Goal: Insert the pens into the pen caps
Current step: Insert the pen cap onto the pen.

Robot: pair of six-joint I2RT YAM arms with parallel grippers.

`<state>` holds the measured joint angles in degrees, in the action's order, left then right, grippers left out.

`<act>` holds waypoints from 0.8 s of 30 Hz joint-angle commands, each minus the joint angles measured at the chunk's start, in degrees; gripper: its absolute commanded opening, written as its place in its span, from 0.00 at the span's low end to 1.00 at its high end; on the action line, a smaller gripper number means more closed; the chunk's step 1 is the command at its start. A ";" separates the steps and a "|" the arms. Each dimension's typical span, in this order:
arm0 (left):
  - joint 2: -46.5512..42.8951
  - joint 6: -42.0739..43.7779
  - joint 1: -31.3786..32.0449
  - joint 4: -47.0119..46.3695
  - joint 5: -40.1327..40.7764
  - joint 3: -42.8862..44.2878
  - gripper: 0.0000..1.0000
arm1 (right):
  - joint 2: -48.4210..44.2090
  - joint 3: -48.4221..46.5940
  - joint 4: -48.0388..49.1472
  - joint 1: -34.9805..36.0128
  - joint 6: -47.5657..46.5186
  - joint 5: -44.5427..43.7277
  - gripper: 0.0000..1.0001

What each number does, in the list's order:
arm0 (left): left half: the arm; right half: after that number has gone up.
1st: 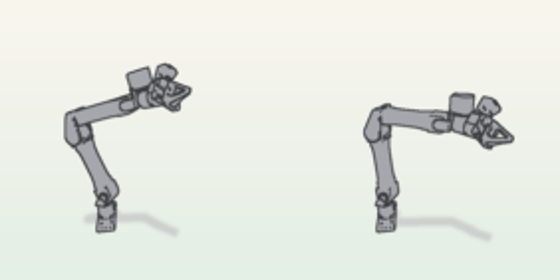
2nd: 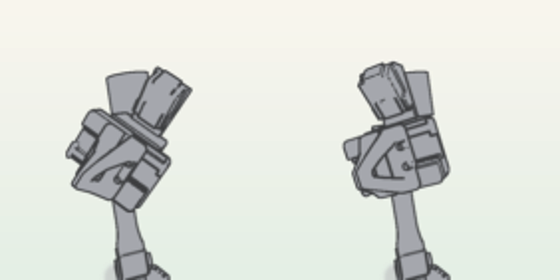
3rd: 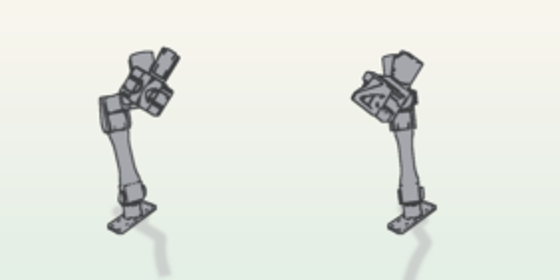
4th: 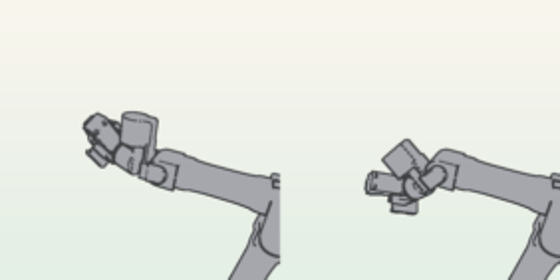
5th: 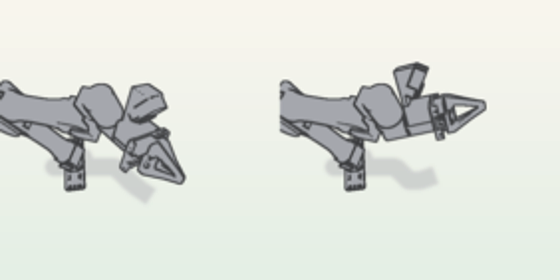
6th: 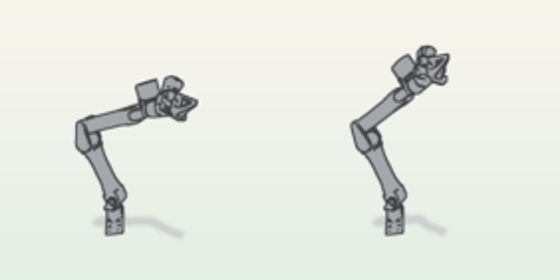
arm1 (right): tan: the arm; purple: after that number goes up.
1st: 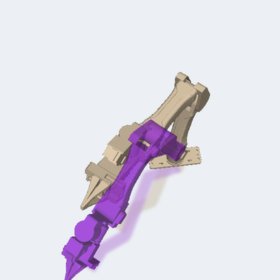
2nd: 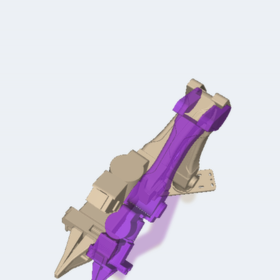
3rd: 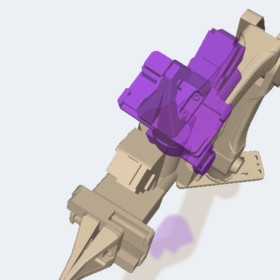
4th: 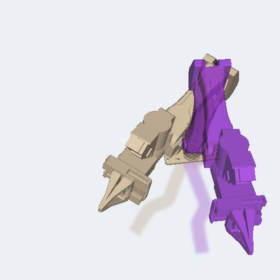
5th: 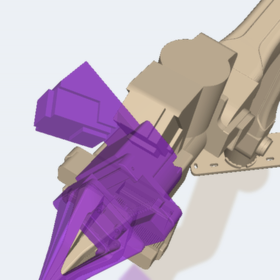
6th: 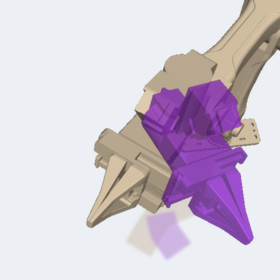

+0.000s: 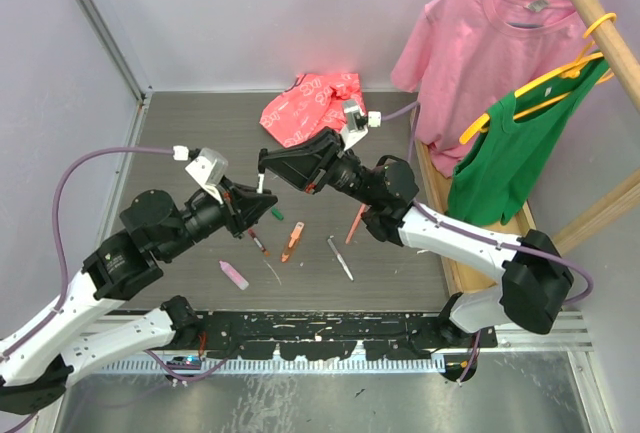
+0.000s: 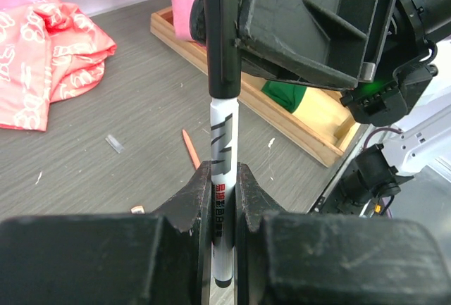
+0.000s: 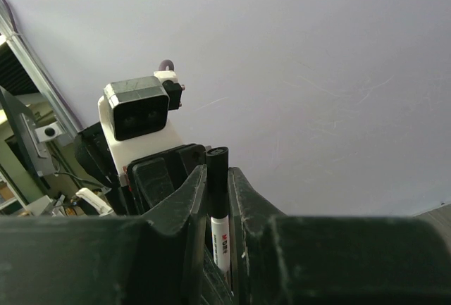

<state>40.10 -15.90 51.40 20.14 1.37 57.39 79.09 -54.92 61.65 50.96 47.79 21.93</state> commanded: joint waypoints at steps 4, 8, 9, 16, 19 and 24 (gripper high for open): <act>1.89 5.04 -0.12 -7.92 4.29 6.48 0.00 | -3.03 -0.11 -6.98 3.01 -4.86 2.83 0.04; 3.16 6.62 -0.12 -7.35 4.11 8.35 0.00 | -3.77 -0.17 -8.58 3.18 -5.58 2.69 0.12; 3.35 6.82 -0.13 -7.27 3.97 8.51 0.00 | -4.11 -0.39 -9.07 3.18 -5.87 2.49 0.14; 3.76 6.06 -0.09 -6.94 1.65 8.17 0.00 | -5.59 -3.89 -13.38 3.22 -8.97 1.69 0.31; 3.55 5.37 -0.15 -7.37 1.00 7.50 0.00 | -6.64 -4.35 -14.90 3.17 -10.14 1.17 0.37; 3.23 5.13 -0.08 -7.35 0.70 7.53 0.00 | -9.87 -2.62 -16.04 3.18 -11.81 -1.00 0.49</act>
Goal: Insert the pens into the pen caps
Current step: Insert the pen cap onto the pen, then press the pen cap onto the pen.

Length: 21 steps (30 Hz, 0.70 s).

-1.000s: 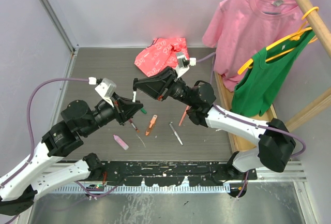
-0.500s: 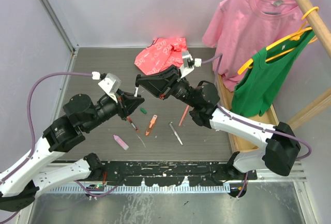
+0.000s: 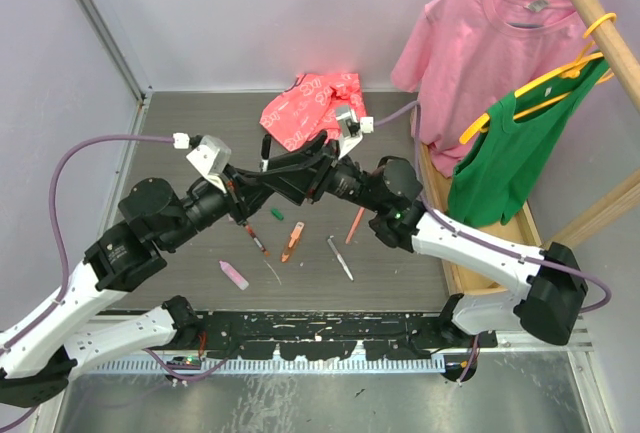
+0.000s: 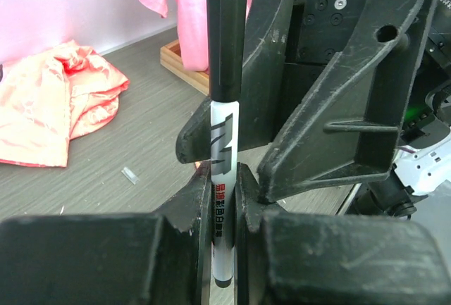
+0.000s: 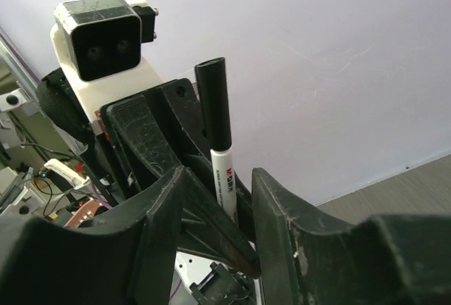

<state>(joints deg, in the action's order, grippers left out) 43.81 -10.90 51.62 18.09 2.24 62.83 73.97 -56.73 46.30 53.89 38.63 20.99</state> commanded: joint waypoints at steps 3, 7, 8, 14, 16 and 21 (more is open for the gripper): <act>-0.39 0.18 -0.37 -4.76 -0.53 2.36 0.00 | -7.38 0.00 -2.23 0.25 -4.57 -2.35 0.51; -0.15 0.24 -0.33 -4.35 -2.49 2.26 0.00 | -9.66 -2.48 -8.46 0.24 -9.09 -5.92 0.53; -0.07 0.20 -0.36 -4.30 -3.18 2.26 0.00 | -10.03 -3.80 -10.24 0.25 -10.30 -7.10 0.54; 0.54 -0.20 -0.37 -4.81 -8.78 2.46 0.00 | -9.89 -7.03 -15.16 0.16 -14.04 -10.35 0.56; 0.64 -0.03 -0.29 -4.82 -9.98 2.44 0.00 | -9.39 -7.73 -15.25 0.16 -14.26 -10.31 0.56; 1.07 0.13 -0.36 -4.27 -10.94 2.35 0.00 | -8.85 -8.20 -13.66 0.15 -14.14 -8.58 0.56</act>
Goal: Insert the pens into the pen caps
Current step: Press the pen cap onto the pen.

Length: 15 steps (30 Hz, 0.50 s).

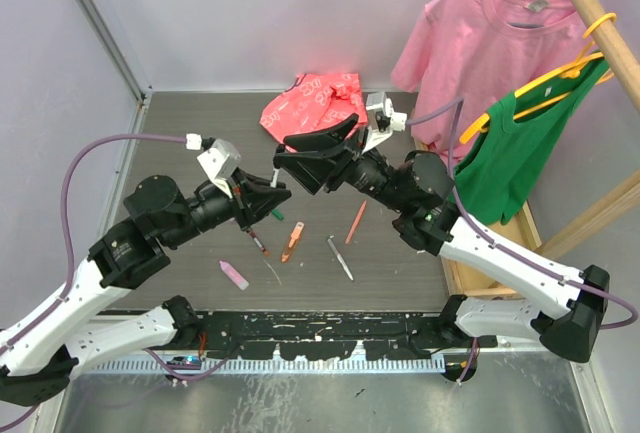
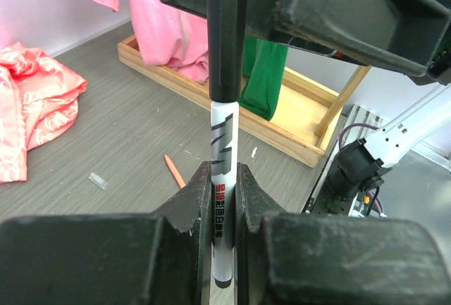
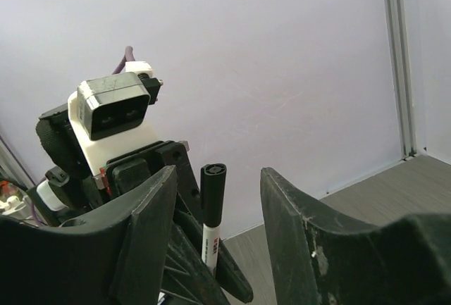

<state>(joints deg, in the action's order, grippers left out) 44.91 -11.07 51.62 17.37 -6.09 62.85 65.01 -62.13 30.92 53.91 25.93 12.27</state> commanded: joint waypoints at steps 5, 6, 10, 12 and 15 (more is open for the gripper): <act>0.59 0.00 -0.33 -3.72 -3.81 2.19 0.00 | 0.64 -2.65 2.26 0.14 -0.86 2.37 0.51; 0.62 0.07 -0.35 -3.72 -3.88 2.12 0.00 | 0.67 -2.55 2.41 0.14 -0.66 2.40 0.50; 0.79 0.04 -0.35 -3.46 -4.28 2.16 0.00 | 0.70 -1.86 3.12 0.13 -0.04 2.41 0.44; 0.80 0.10 -0.36 -3.32 -4.37 2.15 0.00 | 0.86 -1.72 3.36 0.13 0.21 2.45 0.38; 0.70 0.30 -0.32 -3.05 -4.22 2.26 0.00 | 1.14 -1.51 3.51 0.14 0.66 2.90 0.28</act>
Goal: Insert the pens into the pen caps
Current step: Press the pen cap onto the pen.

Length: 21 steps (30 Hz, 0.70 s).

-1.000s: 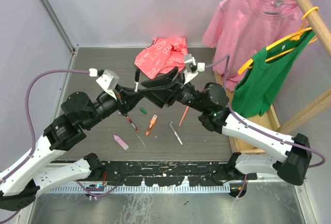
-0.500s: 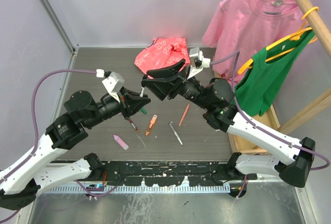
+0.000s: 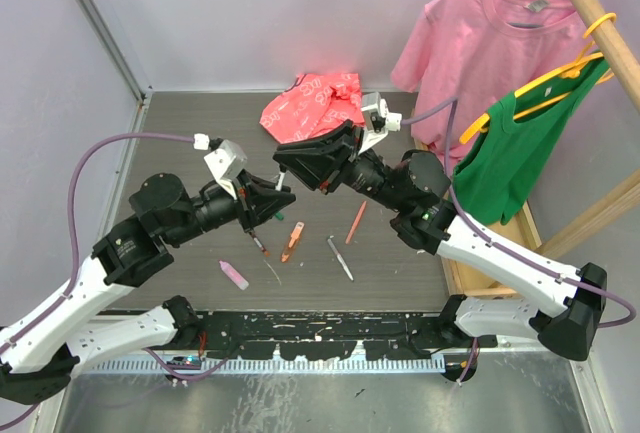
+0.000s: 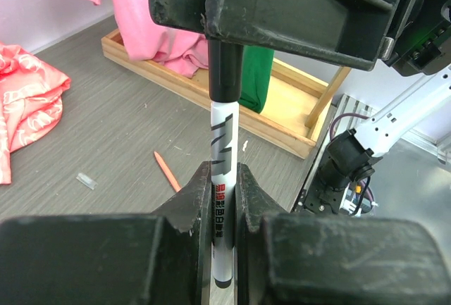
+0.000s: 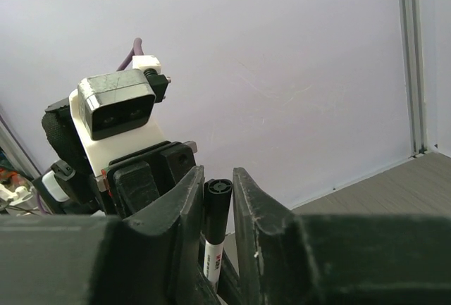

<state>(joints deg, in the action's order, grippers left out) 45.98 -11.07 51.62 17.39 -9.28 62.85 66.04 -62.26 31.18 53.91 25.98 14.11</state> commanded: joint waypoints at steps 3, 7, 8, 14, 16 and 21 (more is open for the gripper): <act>-0.12 0.41 -0.37 -2.97 -0.29 2.87 0.00 | 0.25 -0.81 3.45 0.12 0.90 1.27 0.18; 0.89 -0.11 -0.34 -2.48 0.87 5.35 0.00 | 0.27 0.17 2.81 0.14 1.03 1.59 0.01; 1.16 -0.26 -0.32 -2.59 1.37 6.15 0.00 | 0.26 0.31 2.38 0.10 1.09 2.22 0.00; 2.56 -0.86 -0.35 -3.41 3.54 12.75 0.00 | 0.44 2.60 -1.21 1.00 1.25 5.05 0.00; 4.10 -1.08 -0.30 -2.38 3.74 16.36 0.00 | 0.45 2.83 -3.61 2.35 -0.51 4.75 0.00; 6.04 -1.74 -0.35 -3.35 4.96 21.23 0.00 | -0.60 6.18 -5.58 5.68 -2.64 1.80 0.00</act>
<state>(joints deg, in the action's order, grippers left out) 52.58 -11.05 51.92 29.43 -9.04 76.88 65.28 -61.06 36.23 55.33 26.37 11.03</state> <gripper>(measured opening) 0.110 0.226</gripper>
